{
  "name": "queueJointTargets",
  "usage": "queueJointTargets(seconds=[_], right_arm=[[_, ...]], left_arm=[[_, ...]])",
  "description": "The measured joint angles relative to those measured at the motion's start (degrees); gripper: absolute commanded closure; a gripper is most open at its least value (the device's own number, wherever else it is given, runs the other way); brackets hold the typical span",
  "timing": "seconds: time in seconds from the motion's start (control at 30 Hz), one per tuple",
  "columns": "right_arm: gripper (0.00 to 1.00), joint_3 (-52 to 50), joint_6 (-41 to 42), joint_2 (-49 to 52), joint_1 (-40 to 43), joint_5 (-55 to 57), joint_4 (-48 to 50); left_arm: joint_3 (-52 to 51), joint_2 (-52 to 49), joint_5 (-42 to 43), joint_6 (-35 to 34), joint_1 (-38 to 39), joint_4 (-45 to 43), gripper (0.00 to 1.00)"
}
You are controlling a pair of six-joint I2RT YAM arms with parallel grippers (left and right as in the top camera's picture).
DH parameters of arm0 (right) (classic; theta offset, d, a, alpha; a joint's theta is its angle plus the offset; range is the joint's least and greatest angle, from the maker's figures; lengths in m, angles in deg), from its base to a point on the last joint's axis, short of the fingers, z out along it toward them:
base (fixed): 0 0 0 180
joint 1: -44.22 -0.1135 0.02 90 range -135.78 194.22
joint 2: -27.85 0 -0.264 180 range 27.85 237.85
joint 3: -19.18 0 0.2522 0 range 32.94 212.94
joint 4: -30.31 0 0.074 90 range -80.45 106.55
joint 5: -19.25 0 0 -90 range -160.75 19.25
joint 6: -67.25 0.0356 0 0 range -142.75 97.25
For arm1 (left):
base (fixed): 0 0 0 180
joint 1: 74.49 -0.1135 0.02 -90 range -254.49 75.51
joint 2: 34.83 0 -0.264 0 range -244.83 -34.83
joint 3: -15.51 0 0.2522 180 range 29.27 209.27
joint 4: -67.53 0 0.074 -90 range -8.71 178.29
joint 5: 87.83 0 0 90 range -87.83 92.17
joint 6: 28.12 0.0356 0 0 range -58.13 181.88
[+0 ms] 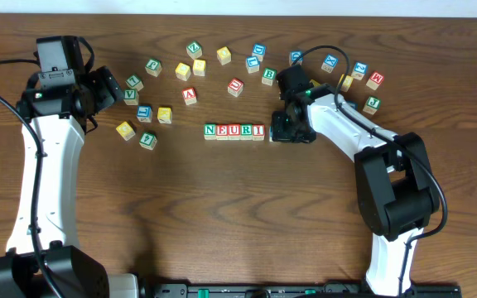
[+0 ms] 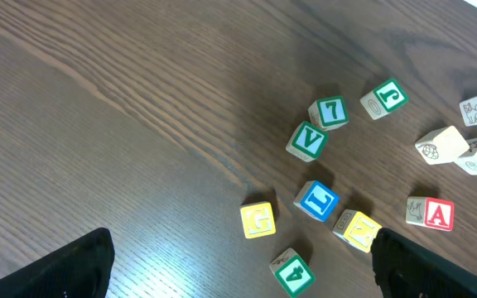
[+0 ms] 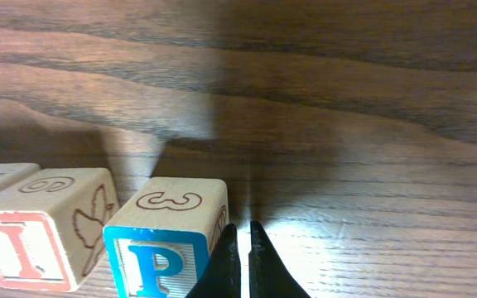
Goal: Spell out NEURIPS
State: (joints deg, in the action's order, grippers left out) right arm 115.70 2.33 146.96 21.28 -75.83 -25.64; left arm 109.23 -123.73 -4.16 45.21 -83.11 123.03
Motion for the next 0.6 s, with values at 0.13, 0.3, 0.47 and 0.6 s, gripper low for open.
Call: queueJointTargets(seconds=[0.13,0.3,0.47,0.6], right_arm=[[0.99,0.0,0.2,0.0,0.0,-0.8,0.5],[0.99,0.0,0.3,0.0,0.0,-1.2,1.1],[0.99,0.0,0.4,0.0,-0.2,-1.4,2.0],[0.99,0.0,0.4,0.0,-0.3,-1.4,2.4]], left_arm=[[0.0,0.0,0.0,0.0,0.0,0.0,0.03],[0.0,0.0,0.0,0.0,0.0,0.0,0.02],[0.0,0.0,0.0,0.0,0.0,0.0,0.02],[0.0,0.0,0.0,0.0,0.0,0.0,0.02]])
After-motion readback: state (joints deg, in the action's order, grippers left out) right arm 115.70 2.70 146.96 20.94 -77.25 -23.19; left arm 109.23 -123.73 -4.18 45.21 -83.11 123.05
